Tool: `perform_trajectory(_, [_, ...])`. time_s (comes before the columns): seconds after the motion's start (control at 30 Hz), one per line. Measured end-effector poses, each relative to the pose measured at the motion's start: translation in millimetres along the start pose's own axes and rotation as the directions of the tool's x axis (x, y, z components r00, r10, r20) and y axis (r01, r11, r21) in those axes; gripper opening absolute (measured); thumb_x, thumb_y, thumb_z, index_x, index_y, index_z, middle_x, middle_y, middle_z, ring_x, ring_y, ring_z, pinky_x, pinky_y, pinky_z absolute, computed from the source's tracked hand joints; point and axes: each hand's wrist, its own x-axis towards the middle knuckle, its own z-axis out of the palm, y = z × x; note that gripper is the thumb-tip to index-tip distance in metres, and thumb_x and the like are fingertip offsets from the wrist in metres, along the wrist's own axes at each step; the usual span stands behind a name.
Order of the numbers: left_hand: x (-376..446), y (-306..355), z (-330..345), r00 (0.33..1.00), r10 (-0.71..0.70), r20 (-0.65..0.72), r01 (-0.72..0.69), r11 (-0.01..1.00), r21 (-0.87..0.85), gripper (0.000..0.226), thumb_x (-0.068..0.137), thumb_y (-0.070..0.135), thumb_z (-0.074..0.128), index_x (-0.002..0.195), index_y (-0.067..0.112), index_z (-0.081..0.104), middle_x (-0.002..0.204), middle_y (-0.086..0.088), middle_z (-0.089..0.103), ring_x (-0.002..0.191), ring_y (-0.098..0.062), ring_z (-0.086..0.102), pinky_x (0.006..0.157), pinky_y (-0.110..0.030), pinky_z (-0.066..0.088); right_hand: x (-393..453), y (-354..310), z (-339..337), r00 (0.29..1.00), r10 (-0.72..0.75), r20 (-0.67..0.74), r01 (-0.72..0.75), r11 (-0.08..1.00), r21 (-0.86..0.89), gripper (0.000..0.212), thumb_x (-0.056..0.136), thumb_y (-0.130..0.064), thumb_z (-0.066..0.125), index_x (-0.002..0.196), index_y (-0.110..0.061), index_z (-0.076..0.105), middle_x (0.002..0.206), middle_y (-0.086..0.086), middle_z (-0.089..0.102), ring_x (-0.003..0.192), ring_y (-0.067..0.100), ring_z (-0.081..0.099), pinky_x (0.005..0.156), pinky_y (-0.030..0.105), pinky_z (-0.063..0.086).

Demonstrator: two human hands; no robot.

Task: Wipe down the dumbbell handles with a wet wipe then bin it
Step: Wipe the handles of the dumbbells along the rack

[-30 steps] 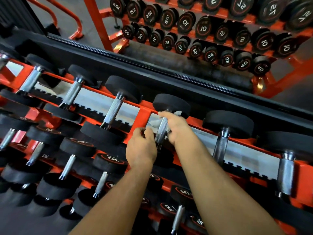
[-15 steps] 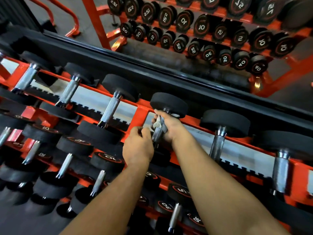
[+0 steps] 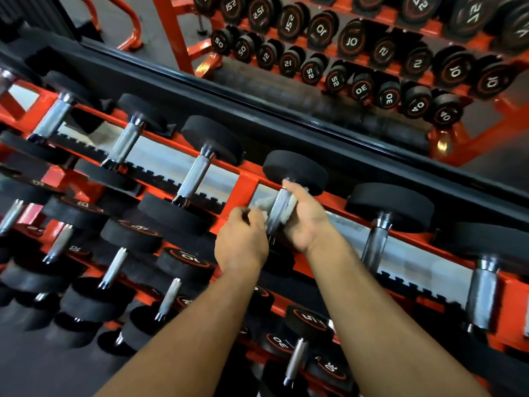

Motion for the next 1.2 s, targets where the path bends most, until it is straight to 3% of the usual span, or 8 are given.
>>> perform_trajectory(0.1, [-1,1,2,1.000,0.007,0.005,-0.007,1.000,0.006,0.031,0.099,0.043,0.042,0.114,0.027,0.064,0.090,0.002,0.057,0.085,-0.024,0.048,0.075,-0.036,0.035,-6,1,-2,1.000,-0.013,0.027,0.015,0.998,-0.056,0.042,0.093,-0.033,0.060,0.091,0.007,0.073,0.096,0.023,0.072,0.088,0.033,0.068,0.098,0.045,0.053])
perform_trajectory(0.23, [-3,3,0,1.000,0.018,0.005,-0.018,1.000,-0.010,0.034,0.099,0.043,0.041,0.116,0.026,0.065,0.096,-0.005,0.064,0.086,-0.026,0.050,0.075,-0.037,0.037,3,0,11,0.999,0.004,-0.050,-0.008,0.996,-0.086,0.020,0.089,-0.025,0.071,0.079,-0.009,0.063,0.069,0.007,0.065,0.059,0.021,0.061,0.065,0.033,0.057])
perform_trajectory(0.33, [-2,1,-2,1.000,0.009,0.003,-0.009,1.000,-0.001,0.033,0.099,0.042,0.042,0.114,0.025,0.065,0.091,-0.003,0.062,0.085,-0.026,0.049,0.074,-0.036,0.036,-5,-1,11,0.997,0.057,-0.050,-0.059,0.998,-0.033,0.031,0.097,-0.026,0.061,0.073,-0.006,0.064,0.066,0.012,0.065,0.059,0.023,0.063,0.060,0.033,0.057])
perform_trajectory(0.47, [-2,2,1,1.000,0.010,0.006,-0.010,1.000,-0.002,0.032,0.099,0.043,0.042,0.114,0.026,0.065,0.088,0.002,0.058,0.085,-0.025,0.050,0.074,-0.036,0.036,-10,6,-5,1.000,-0.019,0.018,0.020,0.999,-0.046,0.048,0.100,-0.030,0.053,0.066,-0.005,0.074,0.079,0.017,0.071,0.075,0.028,0.068,0.084,0.043,0.056])
perform_trajectory(0.6, [-3,3,-1,1.000,0.017,0.010,-0.017,1.000,-0.009,0.034,0.099,0.043,0.041,0.115,0.025,0.065,0.090,0.000,0.060,0.085,-0.026,0.051,0.075,-0.037,0.038,-6,9,13,1.000,-0.010,-0.008,0.009,0.994,-0.111,0.019,0.090,-0.027,0.072,0.084,-0.013,0.061,0.075,0.007,0.066,0.066,0.021,0.063,0.067,0.035,0.053])
perform_trajectory(0.77, [-1,0,1,1.000,0.003,0.002,-0.003,1.000,-0.005,0.034,0.100,0.042,0.040,0.118,0.026,0.063,0.097,-0.005,0.065,0.085,-0.025,0.050,0.076,-0.036,0.036,-15,17,-9,1.000,0.020,0.013,-0.018,0.988,-0.153,0.030,0.097,-0.036,0.059,0.096,-0.009,0.072,0.091,0.011,0.074,0.079,0.022,0.070,0.082,0.036,0.056])
perform_trajectory(0.97, [-5,5,-1,1.000,0.012,0.005,-0.012,1.000,-0.006,0.035,0.100,0.038,0.041,0.123,0.022,0.063,0.093,-0.001,0.056,0.086,-0.023,0.047,0.076,-0.034,0.033,-21,14,6,0.998,0.063,-0.027,-0.067,0.963,-0.262,0.022,0.092,-0.038,0.069,0.084,-0.017,0.068,0.069,0.003,0.070,0.054,0.016,0.065,0.051,0.024,0.053])
perform_trajectory(1.2, [-2,1,-1,1.000,0.006,-0.001,-0.006,1.000,-0.005,0.035,0.100,0.038,0.041,0.122,0.023,0.063,0.096,-0.007,0.063,0.085,-0.024,0.047,0.075,-0.035,0.033,-32,33,-20,0.987,-0.161,-0.004,0.121,0.755,-0.644,0.016,0.097,-0.024,0.059,0.096,-0.018,0.073,0.095,0.006,0.076,0.093,0.023,0.069,0.097,0.047,0.054])
